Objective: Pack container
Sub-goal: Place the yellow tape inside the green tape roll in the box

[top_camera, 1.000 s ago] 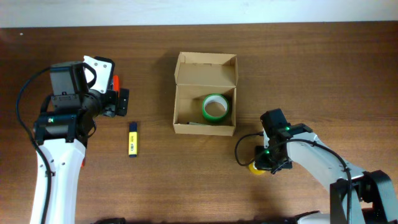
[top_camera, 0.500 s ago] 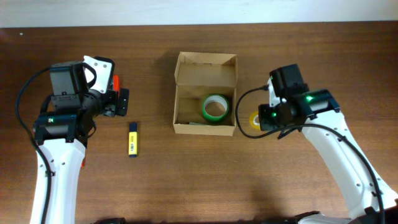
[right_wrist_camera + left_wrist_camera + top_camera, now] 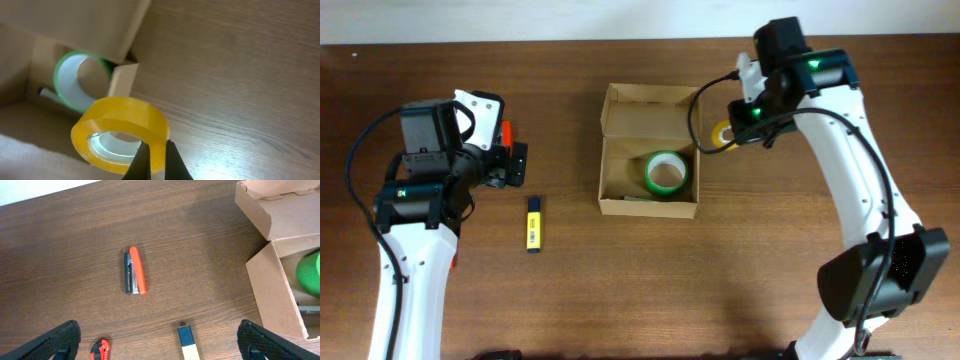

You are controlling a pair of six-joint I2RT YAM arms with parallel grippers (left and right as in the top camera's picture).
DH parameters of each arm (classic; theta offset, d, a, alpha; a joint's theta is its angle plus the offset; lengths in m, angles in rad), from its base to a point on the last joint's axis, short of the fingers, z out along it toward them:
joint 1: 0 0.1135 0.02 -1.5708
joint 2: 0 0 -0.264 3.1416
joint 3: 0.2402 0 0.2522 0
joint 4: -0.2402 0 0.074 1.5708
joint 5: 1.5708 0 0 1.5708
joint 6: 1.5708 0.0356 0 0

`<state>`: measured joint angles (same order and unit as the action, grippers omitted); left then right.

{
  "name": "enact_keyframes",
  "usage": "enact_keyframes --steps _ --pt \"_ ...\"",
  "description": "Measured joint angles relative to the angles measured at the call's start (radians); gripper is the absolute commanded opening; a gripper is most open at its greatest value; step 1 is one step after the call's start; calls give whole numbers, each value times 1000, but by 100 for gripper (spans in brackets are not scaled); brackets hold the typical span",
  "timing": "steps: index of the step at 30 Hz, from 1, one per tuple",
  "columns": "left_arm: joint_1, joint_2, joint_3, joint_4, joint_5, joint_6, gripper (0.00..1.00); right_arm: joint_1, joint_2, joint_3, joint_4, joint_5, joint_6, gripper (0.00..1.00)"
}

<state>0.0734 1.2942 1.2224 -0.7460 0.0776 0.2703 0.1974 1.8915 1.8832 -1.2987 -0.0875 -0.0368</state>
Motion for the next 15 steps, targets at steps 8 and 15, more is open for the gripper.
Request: enact_keyframes --steps 8,15 --pt "0 0 0 0 0 0 99 218 45 4 -8 5 -43 4" --pt "0 0 0 -8 0 0 99 268 215 10 23 19 -47 4"
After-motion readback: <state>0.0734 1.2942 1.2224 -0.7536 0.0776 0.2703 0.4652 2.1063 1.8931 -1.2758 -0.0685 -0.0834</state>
